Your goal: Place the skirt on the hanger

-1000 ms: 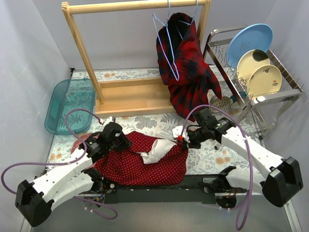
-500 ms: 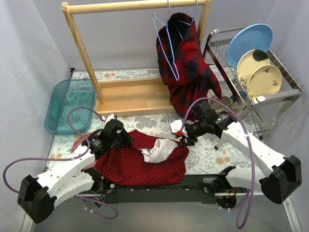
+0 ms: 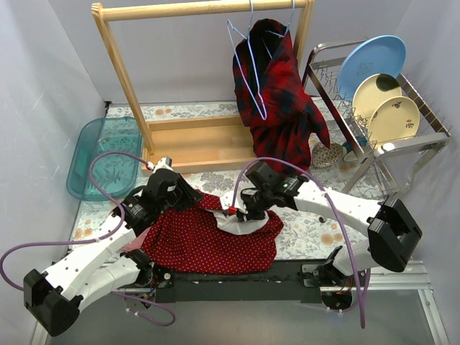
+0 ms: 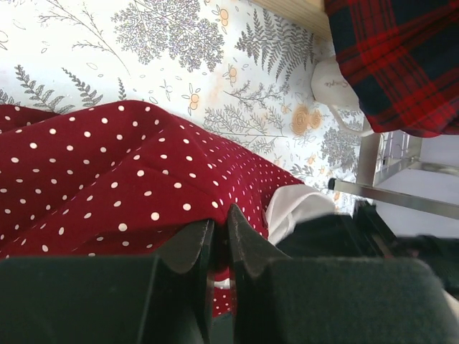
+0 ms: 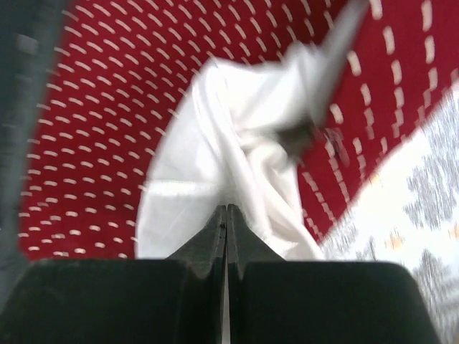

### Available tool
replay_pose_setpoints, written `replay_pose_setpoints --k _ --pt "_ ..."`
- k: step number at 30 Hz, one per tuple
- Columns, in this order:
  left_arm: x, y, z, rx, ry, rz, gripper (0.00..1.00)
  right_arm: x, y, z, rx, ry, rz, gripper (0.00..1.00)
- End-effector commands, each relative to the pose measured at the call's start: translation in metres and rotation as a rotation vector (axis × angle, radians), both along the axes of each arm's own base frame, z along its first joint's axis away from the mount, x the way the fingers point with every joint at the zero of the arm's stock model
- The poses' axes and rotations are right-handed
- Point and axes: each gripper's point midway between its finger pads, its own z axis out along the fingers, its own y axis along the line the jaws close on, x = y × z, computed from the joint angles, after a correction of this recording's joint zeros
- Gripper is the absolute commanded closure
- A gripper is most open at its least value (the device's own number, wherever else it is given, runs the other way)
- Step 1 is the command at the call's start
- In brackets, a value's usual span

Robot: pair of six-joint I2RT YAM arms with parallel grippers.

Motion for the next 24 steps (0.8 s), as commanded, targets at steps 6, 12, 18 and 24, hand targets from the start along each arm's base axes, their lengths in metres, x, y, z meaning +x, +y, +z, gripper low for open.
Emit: replay_pose_setpoints --k 6,12,18,24 --pt "-0.001 -0.002 0.043 -0.064 -0.065 -0.022 1.00 0.077 -0.005 -0.037 -0.124 -0.202 -0.362 0.99" --pt "-0.001 -0.004 0.052 -0.103 -0.084 -0.025 1.00 0.041 -0.007 -0.061 -0.185 -0.033 -0.241 0.86" --pt "0.003 -0.002 0.033 -0.075 -0.044 -0.013 1.00 0.057 0.000 -0.002 -0.018 -0.048 -0.289 0.55" --pt "0.016 0.006 0.004 -0.097 0.010 -0.023 0.98 0.095 -0.022 0.014 0.004 -0.116 -0.412 0.41"
